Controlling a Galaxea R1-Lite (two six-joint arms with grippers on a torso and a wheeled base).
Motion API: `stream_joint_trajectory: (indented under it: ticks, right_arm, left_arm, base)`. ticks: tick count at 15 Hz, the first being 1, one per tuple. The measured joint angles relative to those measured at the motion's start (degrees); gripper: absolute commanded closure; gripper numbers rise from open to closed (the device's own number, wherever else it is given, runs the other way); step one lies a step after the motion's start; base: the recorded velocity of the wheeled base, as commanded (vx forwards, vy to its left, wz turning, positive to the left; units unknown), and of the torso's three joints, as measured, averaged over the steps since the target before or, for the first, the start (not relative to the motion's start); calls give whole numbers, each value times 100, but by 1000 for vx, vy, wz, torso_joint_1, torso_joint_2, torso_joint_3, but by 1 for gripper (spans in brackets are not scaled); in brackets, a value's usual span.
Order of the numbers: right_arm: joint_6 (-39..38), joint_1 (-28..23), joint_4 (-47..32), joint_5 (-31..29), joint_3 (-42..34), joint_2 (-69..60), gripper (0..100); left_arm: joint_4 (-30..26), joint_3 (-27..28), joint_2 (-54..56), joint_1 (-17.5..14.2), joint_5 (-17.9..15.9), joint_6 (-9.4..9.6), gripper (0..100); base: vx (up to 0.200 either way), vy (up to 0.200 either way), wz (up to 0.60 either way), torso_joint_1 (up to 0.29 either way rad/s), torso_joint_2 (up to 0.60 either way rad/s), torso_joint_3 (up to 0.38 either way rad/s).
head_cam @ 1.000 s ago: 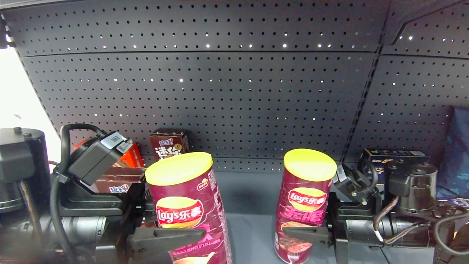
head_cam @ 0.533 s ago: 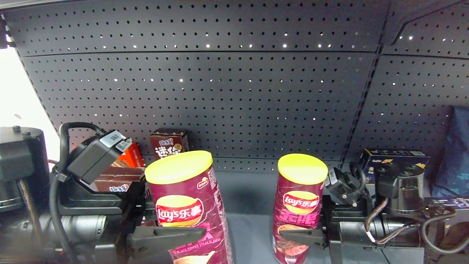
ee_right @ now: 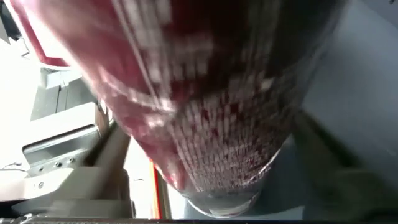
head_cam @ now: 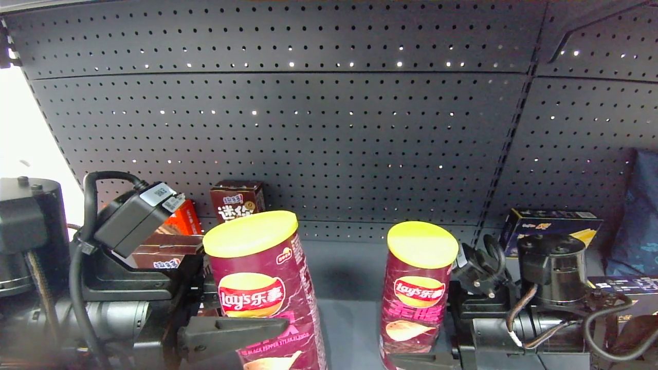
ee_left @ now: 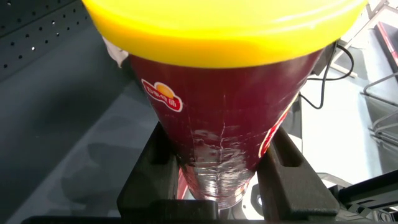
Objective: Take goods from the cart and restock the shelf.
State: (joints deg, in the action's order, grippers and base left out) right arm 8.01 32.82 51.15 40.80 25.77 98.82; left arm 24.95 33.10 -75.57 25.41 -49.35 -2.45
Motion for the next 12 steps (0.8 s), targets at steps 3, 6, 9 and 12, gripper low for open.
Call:
stream_joint_trajectory:
  ticks: [3,6,9,12]
  right_arm:
    - [-13,-60,2,-5,-96,-108,0]
    - [-13,-195,-2,-11,-389,-367,0]
    - [-27,-280,-13,-13,-667,-773,0]
    - [-32,-341,-35,-18,-940,-1332,0]
  left_arm:
    - [2,-20,0,-2,-5,0,100]
    - [0,-49,24,-2,5,2,100]
    - [-7,-112,79,-7,6,2,100]
    - [-2,-121,116,-11,22,0,100]
  base:
    - [0,0,0,0,0,0]
    - [0,0,0,0,0,0]
    - [0,0,0,0,0,0]
    - [0,0,0,0,0,0]
